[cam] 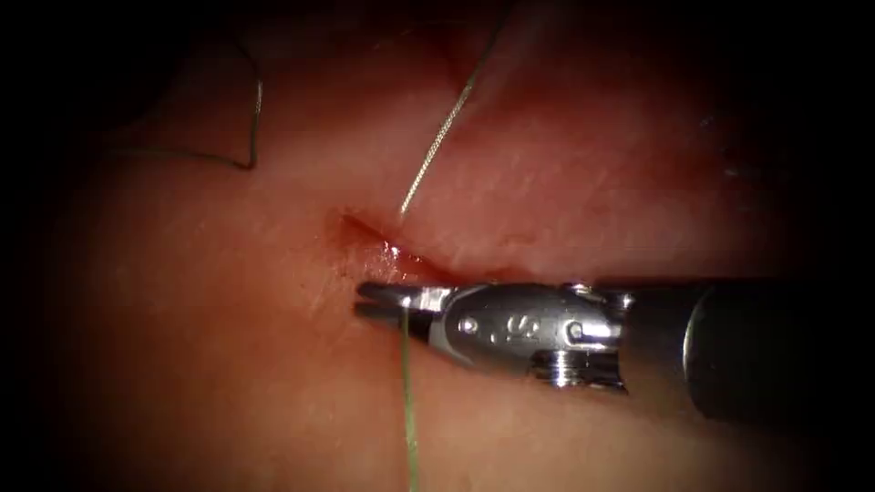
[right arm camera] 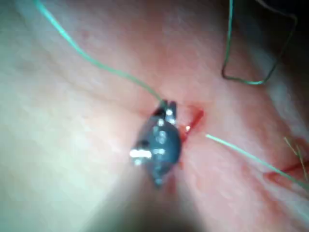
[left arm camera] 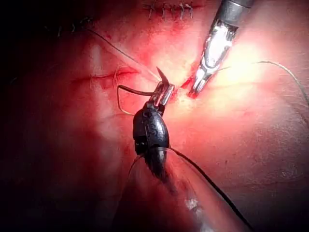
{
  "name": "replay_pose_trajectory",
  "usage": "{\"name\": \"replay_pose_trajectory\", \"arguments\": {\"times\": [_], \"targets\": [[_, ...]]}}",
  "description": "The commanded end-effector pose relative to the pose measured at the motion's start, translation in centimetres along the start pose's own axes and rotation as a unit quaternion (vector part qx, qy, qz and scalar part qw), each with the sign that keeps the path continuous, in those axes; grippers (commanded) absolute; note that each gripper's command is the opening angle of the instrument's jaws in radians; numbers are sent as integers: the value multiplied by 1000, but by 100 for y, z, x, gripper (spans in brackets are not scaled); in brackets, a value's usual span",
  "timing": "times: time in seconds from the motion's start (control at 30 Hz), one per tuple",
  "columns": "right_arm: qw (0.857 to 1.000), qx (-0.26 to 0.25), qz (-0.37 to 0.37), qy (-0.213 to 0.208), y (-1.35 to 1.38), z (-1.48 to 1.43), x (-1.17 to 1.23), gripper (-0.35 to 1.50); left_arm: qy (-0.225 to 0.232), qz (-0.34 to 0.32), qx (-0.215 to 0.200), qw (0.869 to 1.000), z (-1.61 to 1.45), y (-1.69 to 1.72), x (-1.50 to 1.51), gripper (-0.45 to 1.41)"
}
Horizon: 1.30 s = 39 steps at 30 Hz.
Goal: Wound Closure
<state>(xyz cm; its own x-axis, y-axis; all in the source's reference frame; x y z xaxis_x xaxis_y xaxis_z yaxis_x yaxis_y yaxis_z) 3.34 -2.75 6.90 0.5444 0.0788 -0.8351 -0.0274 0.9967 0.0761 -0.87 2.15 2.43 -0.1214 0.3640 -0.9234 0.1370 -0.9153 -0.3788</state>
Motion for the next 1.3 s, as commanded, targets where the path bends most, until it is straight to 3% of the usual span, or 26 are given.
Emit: {"name": "replay_pose_trajectory", "arguments": {"times": [0.03, 0.47, 0.83, 1.17, 1.2, 1.23, 1.27, 1.3], "targets": [[1000, 3, -1, -1, -13, -8, 3, -35, 1, 1, 0, 1000, 5, -4, -6, -45], [999, 27, -21, -10, -113, -96, 27, -35, 1, 1, 0, 1000, 5, -4, -6, -45], [999, 35, -25, -19, -128, -102, 34, -35, -1, 1, -1, 1000, 5, -3, -5, -45], [998, 54, -27, -30, -168, -148, 32, -35, -1, 1, -1, 1000, 5, -3, -5, -45], [998, 51, -26, -23, -168, -151, 33, -3, 0, 1, -2, 1000, 5, -3, -5, -45], [999, 24, -23, -13, -166, -156, 34, 64, 0, 1, -2, 1000, 5, -3, -5, -45], [1000, 2, -20, -5, -163, -161, 34, 89, 0, 1, -2, 1000, 5, -3, -5, -45], [1000, -19, -16, -3, -159, -166, 33, 99, 0, 1, -2, 1000, 5, -3, -5, -45]]}}
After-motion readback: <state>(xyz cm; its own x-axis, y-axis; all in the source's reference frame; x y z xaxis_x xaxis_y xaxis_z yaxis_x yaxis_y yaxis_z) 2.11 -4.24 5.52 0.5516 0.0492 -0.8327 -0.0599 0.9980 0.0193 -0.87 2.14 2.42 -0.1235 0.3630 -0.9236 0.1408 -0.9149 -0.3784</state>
